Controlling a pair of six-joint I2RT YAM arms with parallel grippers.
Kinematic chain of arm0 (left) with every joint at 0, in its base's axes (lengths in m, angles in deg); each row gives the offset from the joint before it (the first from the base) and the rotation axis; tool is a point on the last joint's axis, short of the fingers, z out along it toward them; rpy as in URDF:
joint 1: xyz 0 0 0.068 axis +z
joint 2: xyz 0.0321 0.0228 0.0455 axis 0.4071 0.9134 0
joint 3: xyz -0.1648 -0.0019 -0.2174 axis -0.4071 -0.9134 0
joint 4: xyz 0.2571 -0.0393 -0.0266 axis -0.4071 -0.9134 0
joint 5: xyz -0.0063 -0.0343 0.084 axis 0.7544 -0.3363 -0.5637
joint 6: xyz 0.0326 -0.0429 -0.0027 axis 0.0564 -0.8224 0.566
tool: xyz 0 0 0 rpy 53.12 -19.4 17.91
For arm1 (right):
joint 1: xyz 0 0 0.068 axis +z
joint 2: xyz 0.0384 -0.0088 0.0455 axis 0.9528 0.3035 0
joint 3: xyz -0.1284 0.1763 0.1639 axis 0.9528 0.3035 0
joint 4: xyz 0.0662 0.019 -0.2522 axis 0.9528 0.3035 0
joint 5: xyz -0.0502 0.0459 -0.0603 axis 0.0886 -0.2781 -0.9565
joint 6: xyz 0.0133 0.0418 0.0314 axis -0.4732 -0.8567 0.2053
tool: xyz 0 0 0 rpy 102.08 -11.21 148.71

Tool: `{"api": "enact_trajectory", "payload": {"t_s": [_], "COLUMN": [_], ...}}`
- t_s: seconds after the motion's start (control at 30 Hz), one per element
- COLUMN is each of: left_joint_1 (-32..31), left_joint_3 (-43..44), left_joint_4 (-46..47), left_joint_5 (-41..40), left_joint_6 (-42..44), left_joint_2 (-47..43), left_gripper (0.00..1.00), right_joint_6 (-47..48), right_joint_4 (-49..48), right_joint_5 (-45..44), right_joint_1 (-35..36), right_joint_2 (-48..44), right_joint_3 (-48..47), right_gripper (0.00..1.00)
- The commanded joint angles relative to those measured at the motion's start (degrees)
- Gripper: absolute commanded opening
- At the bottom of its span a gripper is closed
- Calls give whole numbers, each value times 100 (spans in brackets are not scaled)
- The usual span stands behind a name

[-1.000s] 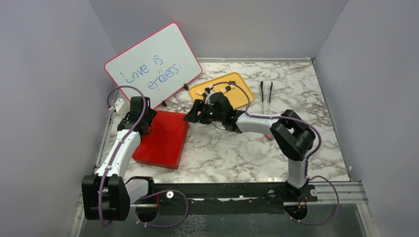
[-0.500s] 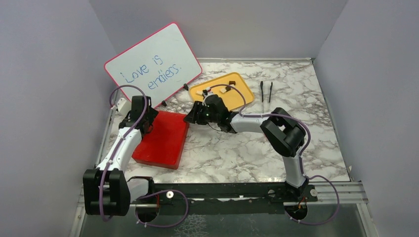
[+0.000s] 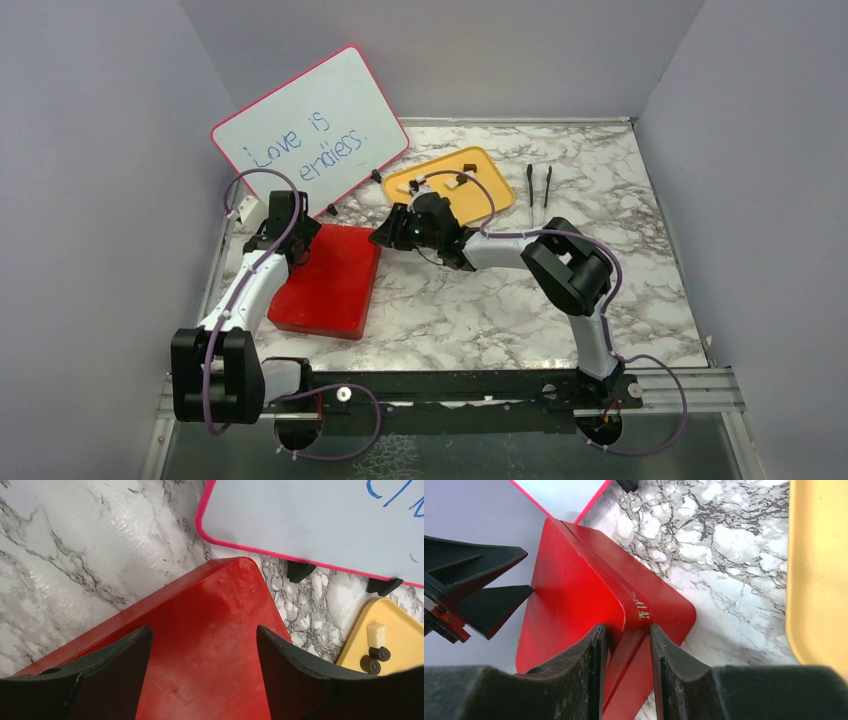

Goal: Pack the chocolate

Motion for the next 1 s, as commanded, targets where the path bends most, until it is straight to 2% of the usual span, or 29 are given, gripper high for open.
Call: {"api": "enact_trajectory", "payload": {"t_s": [0.0,0.17,0.37,0.47,0.67,0.8,0.97], "left_joint_1": [36,35,35,14,-44,-51,-57], "left_joint_3": [165,289,404,609,747,709,509], "left_joint_4": [-100,-269,-478,-805,-994,-836,-278], "left_joint_5": [-172,-212,-293,-189,-389,-55,404], "left_joint_6": [-56,-300,-518,-590,-439,-481,-260], "left_joint_2": [42,113,122,-43,-575,-610,-172], "left_gripper": [77,74,72,71,72,70,69], "right_joint_6": [168,126,182,40,97,304,493], "right_joint_4": [690,159,326,437,306,326,635], "right_joint_5": [-697,-587,-517,-360,-658,-639,-686], "right_joint_1": [29,34,101,138,201,208,200], "right_joint_2": [401,69,-101,-218,-551,-641,-699], "right_joint_3": [643,1195,1136,1225,1452,1271,896], "right_gripper": [36,35,37,39,44,45,48]}}
